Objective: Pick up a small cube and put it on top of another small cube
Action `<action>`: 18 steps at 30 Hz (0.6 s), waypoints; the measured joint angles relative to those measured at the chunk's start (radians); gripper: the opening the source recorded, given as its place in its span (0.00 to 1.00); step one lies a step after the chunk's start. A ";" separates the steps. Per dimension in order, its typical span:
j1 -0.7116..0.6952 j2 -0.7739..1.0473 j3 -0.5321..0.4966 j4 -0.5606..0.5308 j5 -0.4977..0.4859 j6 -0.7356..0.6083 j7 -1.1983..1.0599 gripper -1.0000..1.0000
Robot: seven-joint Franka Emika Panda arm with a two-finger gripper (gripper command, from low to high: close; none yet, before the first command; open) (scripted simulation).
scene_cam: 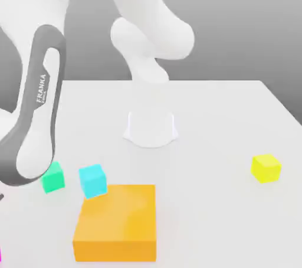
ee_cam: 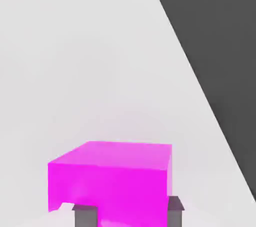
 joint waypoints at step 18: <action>0.174 -0.631 -0.041 -0.526 -0.304 -0.101 0.051 0.00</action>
